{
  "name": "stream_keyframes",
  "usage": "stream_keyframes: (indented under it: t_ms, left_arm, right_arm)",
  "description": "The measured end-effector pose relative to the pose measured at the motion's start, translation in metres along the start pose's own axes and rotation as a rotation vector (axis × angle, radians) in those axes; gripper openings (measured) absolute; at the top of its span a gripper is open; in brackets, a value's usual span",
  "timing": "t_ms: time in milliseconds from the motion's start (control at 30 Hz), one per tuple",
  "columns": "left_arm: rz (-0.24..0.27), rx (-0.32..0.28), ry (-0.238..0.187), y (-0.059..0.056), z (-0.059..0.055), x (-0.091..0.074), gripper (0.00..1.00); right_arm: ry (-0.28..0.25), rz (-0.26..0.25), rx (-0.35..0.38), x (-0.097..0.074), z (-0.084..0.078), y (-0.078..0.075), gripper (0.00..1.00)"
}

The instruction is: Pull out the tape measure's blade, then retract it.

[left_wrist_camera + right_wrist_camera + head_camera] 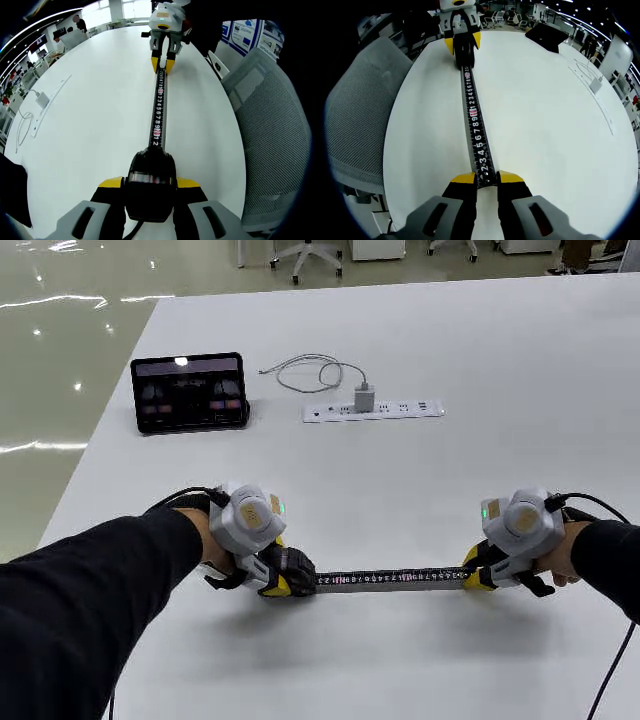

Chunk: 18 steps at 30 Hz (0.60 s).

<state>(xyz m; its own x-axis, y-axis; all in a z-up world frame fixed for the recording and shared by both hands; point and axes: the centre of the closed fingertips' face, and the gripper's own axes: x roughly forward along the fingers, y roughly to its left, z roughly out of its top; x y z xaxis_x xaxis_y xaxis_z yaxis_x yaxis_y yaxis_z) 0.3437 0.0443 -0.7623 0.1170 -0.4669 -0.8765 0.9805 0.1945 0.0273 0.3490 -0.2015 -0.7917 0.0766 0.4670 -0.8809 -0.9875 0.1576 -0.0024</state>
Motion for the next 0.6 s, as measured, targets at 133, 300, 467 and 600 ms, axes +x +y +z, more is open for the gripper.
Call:
stream_keyframes:
  t_ms: [133, 300, 467, 600]
  left_arm:
    - [0.001, 0.000, 0.001, 0.0004, -0.0002, 0.0001, 0.32]
    - [0.003, 0.000, -0.001, 0.0006, 0.0001, 0.0003, 0.32]
    - [0.004, -0.010, -0.016, 0.0014, 0.0012, 0.0012, 0.32]
    - [0.008, -0.005, -0.016, 0.0018, 0.0021, 0.0020, 0.32]
  right_arm:
    - [0.000, -0.003, 0.002, -0.0003, 0.0007, 0.0010, 0.10]
    - [0.000, -0.006, 0.005, -0.0004, 0.0014, 0.0014, 0.11]
    - [0.040, -0.009, -0.053, 0.0007, 0.0028, 0.0009, 0.11]
    - [0.061, -0.004, -0.076, 0.0019, 0.0019, -0.0005, 0.12]
